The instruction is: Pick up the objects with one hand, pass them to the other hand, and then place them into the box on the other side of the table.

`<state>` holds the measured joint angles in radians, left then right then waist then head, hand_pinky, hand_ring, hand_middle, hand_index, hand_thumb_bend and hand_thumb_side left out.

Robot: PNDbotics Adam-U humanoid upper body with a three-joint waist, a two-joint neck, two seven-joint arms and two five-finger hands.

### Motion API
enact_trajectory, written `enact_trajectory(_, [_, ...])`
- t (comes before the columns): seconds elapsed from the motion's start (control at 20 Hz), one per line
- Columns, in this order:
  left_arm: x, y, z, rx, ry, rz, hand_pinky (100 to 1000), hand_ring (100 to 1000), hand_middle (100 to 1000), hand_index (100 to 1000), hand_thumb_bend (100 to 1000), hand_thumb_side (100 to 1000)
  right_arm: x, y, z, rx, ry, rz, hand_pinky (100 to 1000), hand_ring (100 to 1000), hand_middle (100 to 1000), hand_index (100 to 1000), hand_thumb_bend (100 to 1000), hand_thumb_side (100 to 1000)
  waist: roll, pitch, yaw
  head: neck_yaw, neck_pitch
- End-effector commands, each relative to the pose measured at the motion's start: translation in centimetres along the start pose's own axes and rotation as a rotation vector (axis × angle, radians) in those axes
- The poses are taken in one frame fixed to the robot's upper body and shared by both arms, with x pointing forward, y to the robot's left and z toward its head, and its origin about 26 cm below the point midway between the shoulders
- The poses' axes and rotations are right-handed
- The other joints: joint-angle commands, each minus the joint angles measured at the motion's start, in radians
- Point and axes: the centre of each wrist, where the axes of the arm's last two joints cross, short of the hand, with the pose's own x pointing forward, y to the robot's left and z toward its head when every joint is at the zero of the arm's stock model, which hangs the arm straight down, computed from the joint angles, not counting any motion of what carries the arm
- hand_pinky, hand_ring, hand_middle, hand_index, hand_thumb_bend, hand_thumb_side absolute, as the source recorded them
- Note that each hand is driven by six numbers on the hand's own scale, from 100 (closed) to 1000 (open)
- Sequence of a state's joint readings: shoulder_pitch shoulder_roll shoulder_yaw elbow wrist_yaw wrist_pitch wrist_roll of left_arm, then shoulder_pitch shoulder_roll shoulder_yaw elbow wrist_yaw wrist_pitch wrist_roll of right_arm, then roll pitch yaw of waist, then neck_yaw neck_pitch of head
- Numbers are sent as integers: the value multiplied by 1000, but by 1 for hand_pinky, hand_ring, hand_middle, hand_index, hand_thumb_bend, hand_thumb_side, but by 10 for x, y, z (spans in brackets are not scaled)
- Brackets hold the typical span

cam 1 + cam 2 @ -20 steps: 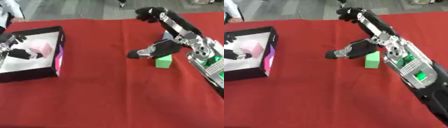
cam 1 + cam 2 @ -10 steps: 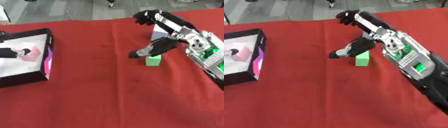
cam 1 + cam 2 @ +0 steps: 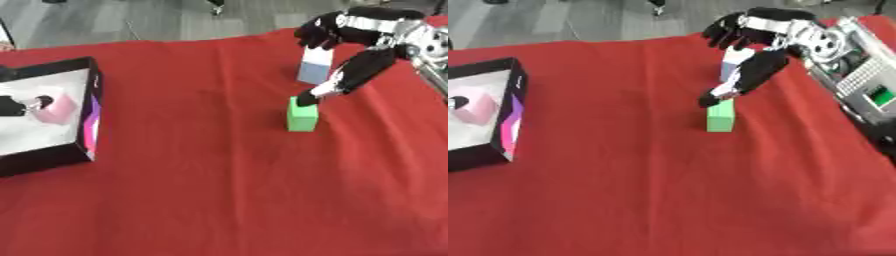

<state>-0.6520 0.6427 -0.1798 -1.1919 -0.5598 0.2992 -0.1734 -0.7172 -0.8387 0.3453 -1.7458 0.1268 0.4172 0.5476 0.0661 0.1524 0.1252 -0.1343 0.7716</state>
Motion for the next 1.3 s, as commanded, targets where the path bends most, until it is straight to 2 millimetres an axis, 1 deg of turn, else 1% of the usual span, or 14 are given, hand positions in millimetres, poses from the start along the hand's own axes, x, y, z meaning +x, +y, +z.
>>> enact_trajectory(0.05, [-2, 23, 3, 54, -12, -10, 849, 780, 720, 817, 609, 464, -19, -26, -1, 0, 51, 34, 903, 886, 837, 899, 750, 280, -9, -23, 5, -20, -2])
enact_trajectory(0.25, [6, 26, 7, 84, -72, 32, 831, 762, 707, 811, 588, 479, -45, -41, -14, -10, 122, 66, 906, 889, 845, 900, 742, 272, -4, -19, 15, -50, -2])
enact_trajectory(0.3, [9, 27, 8, 94, -92, 49, 827, 752, 699, 804, 568, 488, -51, -43, -18, -20, 139, 66, 906, 888, 846, 900, 733, 262, -2, -18, 19, -57, -2])
enact_trajectory(0.45, [19, 27, 14, 120, -155, 112, 824, 739, 686, 796, 551, 498, -67, -46, -27, -23, 186, 94, 911, 894, 857, 901, 724, 247, 3, -10, 33, -75, -2])
enact_trajectory(0.65, [28, 30, 20, 138, -204, 146, 825, 738, 684, 794, 548, 499, -88, -47, -37, 14, 249, 121, 915, 902, 870, 904, 725, 239, 8, -2, 50, -96, -2])
enact_trajectory(0.8, [31, 31, 22, 141, -211, 153, 825, 738, 684, 794, 548, 499, -95, -47, -39, 25, 263, 140, 915, 902, 870, 904, 725, 239, 10, -1, 53, -99, -2])
enact_trajectory(0.95, [31, 31, 23, 141, -212, 154, 825, 738, 684, 794, 548, 499, -98, -48, -40, 27, 264, 146, 915, 902, 870, 904, 725, 239, 10, -1, 53, -99, -2])
enact_trajectory(1.0, [32, 32, 23, 146, -218, 157, 826, 732, 676, 788, 542, 499, -100, -48, -38, 27, 273, 145, 925, 916, 892, 912, 683, 289, 11, 3, 56, -105, -2])
enact_trajectory(1.15, [42, 38, 28, 172, -266, 172, 826, 733, 675, 788, 542, 499, -117, -54, -32, 23, 363, 120, 927, 918, 896, 912, 686, 286, 16, 24, 89, -134, -14])
enact_trajectory(1.2, [43, 39, 29, 174, -270, 175, 827, 732, 675, 788, 542, 500, -122, -55, -32, 21, 385, 119, 927, 918, 897, 912, 596, 266, 17, 27, 93, -138, -16])
enact_trajectory(1.25, [44, 40, 29, 175, -271, 178, 826, 732, 673, 787, 542, 501, -127, -56, -32, 17, 403, 119, 926, 918, 896, 912, 687, 289, 18, 30, 96, -140, -18])
enact_trajectory(1.3, [44, 40, 30, 175, -271, 181, 827, 732, 673, 787, 541, 501, -132, -56, -32, 9, 418, 120, 926, 917, 896, 912, 688, 288, 18, 33, 98, -143, -21])
